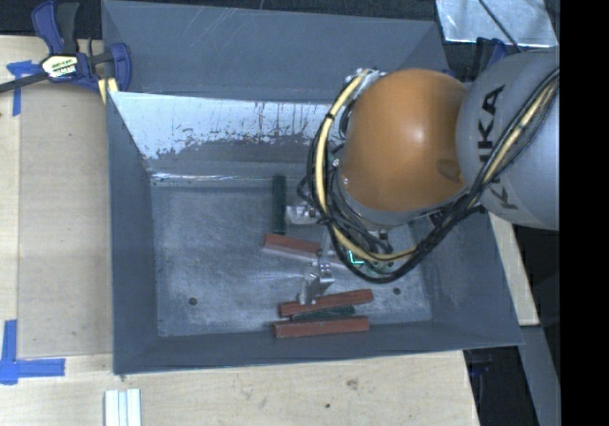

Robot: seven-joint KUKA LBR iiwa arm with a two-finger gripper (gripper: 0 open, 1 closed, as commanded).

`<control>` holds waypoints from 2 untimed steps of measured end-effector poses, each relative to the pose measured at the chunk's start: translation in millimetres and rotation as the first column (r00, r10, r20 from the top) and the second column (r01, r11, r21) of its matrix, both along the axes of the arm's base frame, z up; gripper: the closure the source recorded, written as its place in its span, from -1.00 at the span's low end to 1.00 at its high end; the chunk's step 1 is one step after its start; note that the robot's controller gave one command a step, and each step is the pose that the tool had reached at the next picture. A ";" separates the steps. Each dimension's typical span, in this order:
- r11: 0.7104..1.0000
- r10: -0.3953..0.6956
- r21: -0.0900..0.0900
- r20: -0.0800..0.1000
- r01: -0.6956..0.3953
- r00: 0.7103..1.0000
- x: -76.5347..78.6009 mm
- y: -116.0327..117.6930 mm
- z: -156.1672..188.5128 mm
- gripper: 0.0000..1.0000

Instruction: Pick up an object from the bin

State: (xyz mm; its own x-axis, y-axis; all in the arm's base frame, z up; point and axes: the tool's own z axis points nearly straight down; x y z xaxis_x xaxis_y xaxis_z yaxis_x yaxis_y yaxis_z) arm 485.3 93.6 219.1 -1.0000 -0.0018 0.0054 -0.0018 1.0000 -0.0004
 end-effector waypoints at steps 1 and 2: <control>1.000 -0.002 0.001 0.008 0.002 1.000 1.7 -0.2 3.6 -1.00; 0.999 0.043 0.002 0.016 -0.043 0.999 17.7 -5.1 -44.3 -1.00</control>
Offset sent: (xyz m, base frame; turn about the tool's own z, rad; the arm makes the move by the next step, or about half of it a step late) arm 0.0419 -0.0158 -0.1439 -0.1219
